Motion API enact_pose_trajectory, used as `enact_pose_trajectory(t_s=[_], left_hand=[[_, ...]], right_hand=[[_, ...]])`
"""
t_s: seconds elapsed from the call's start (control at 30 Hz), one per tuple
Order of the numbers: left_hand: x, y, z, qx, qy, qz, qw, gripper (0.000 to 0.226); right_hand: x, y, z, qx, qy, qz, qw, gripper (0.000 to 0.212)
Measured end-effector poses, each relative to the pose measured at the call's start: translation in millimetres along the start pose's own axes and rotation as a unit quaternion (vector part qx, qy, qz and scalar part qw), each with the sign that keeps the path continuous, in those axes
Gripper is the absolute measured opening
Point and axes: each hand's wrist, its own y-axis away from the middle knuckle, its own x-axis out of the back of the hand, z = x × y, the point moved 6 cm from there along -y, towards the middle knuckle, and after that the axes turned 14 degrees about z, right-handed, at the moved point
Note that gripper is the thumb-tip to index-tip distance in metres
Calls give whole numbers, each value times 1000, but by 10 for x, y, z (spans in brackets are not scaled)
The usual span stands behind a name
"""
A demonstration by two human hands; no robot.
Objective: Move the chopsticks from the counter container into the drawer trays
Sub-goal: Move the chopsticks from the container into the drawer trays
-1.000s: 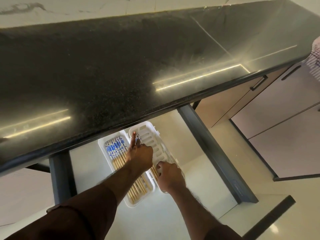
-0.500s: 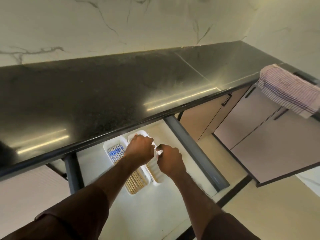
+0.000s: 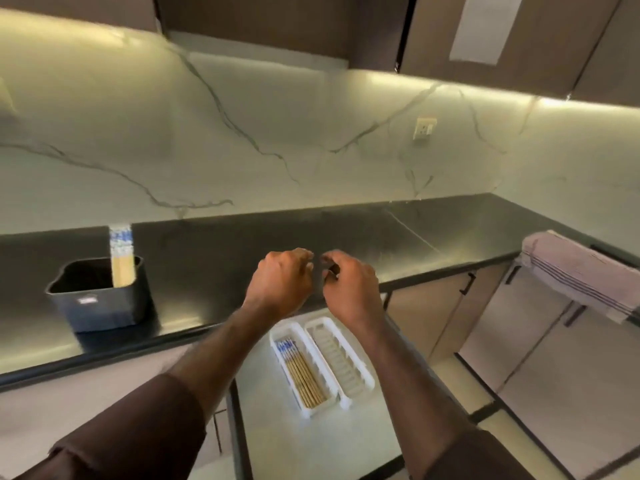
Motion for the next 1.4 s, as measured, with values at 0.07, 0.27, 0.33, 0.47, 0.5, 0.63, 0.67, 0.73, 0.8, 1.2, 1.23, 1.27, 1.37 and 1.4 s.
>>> enact_pose_trajectory(t_s=[0.07, 0.27, 0.33, 0.47, 0.5, 0.63, 0.67, 0.73, 0.8, 1.2, 1.23, 1.27, 1.37, 1.4], left_hand=[[330, -61, -151, 0, -22, 33, 999, 34], [1175, -168, -911, 39, -54, 77, 995, 40], [1421, -183, -1249, 48, -53, 89, 993, 41], [1894, -253, -2024, 88, -59, 95, 990, 45], [2001, -283, -2226, 98, -63, 91, 989, 46], [2268, -427, -2876, 100, -84, 67, 989, 46], [2285, -465, -3001, 92, -83, 62, 990, 45], [2292, -528, -3207, 86, -80, 58, 991, 42], [2245, -593, -3413, 96, -71, 54, 991, 44], [1493, -860, -4237, 155, -73, 2, 985, 43], [1447, -897, -4270, 159, -71, -1, 985, 43], [1395, -939, -4312, 164, -68, -1, 984, 43], [1260, -1040, -4441, 184, -63, 11, 981, 44], [1234, -1061, -4478, 188, -63, 18, 980, 44]], right_hand=[[-70, -41, -321, 22, -17, 1, 1000, 31], [-588, -40, -1277, 61, -74, -21, 995, 28], [-855, -15, -1592, 70, -84, -31, 993, 26], [-1476, 47, -2188, 69, -105, -55, 991, 26], [-1645, 62, -2322, 67, -108, -60, 990, 26], [-2256, 116, -2725, 54, -116, -75, 989, 30], [-2395, 126, -2786, 47, -116, -81, 989, 31], [-2640, 146, -2867, 39, -109, -97, 989, 33], [-2894, 151, -2896, 33, -98, -108, 989, 34], [-4066, 19, -2492, -18, -38, -165, 985, 30], [-4123, 18, -2453, -19, -35, -169, 985, 30], [-4188, 10, -2411, -20, -32, -175, 984, 30], [-4348, -2, -2300, -16, -31, -187, 982, 28], [-4375, -2, -2286, -11, -29, -190, 981, 26]])
